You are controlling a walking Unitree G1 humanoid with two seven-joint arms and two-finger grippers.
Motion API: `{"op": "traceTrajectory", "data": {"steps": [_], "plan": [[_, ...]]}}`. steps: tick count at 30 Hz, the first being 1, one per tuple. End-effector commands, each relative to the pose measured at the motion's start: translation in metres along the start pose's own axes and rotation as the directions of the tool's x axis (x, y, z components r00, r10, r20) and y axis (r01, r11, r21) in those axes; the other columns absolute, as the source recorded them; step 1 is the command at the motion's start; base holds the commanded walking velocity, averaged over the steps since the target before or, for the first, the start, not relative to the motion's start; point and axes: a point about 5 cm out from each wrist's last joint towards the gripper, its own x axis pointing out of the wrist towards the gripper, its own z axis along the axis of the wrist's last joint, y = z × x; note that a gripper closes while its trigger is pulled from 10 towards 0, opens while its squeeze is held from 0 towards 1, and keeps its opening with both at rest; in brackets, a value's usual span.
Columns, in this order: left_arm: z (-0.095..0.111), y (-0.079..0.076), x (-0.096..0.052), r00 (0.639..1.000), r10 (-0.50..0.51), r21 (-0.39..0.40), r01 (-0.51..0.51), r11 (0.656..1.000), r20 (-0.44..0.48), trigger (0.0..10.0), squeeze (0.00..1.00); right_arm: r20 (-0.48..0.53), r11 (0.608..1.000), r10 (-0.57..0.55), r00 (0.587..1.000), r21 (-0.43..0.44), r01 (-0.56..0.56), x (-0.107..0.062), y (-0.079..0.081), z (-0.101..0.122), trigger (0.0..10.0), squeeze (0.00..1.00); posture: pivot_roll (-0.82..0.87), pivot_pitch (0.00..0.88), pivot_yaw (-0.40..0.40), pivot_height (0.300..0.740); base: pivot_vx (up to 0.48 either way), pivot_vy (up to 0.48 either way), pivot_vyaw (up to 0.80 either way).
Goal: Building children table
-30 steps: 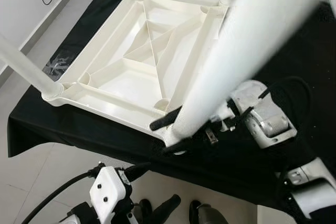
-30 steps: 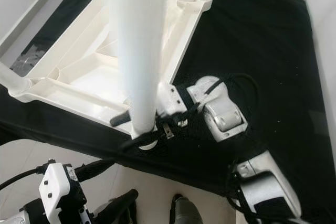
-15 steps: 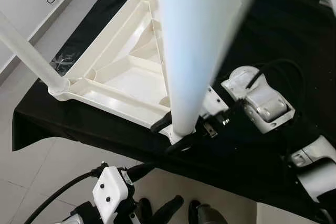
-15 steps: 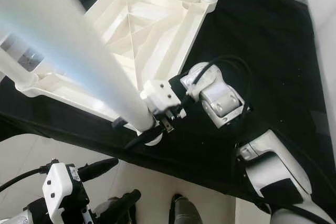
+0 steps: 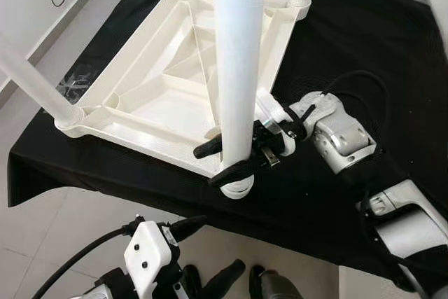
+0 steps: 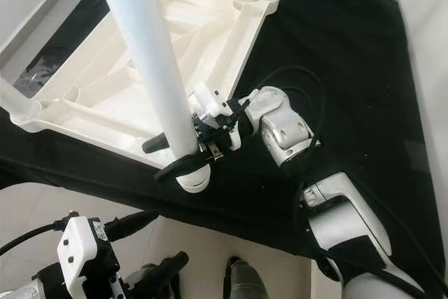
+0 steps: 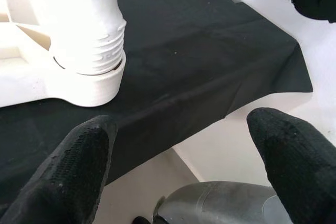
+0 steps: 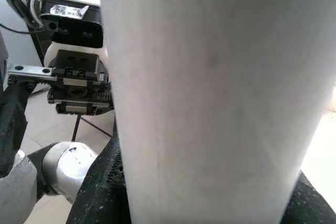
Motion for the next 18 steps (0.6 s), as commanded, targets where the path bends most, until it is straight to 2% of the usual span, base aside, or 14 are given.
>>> {"op": "traceTrajectory", "data": {"steps": [1, 7, 18], "plan": [[-0.005, -0.001, 0.0, 1.0, 0.0, -0.027, -0.001, 1.0, -0.011, 10.0, 0.0, -0.001, 0.994, -0.106, 0.994, 0.003, 0.106, 0.0, -0.003, -0.008, 10.0, 0.0, 0.03, 0.314, 0.002, 0.74, 0.0, 0.0, 0.0], [-0.005, 0.0, 0.0, 1.0, 0.001, -0.028, -0.002, 1.0, -0.011, 10.0, 0.0, 0.04, 0.972, -0.236, 0.971, 0.005, 0.236, 0.001, -0.003, -0.012, 10.0, 0.0, 0.03, 0.314, 0.001, 0.74, 0.0, 0.0, 0.0], [-0.006, 0.001, 0.0, 1.0, -0.001, -0.03, 0.001, 1.0, -0.012, 10.0, 0.0, 0.001, 0.958, -0.286, 0.958, -0.007, 0.286, 0.001, 0.009, -0.024, 10.0, 0.0, 0.03, 0.314, 0.006, 0.74, 0.0, 0.0, 0.0]]}}
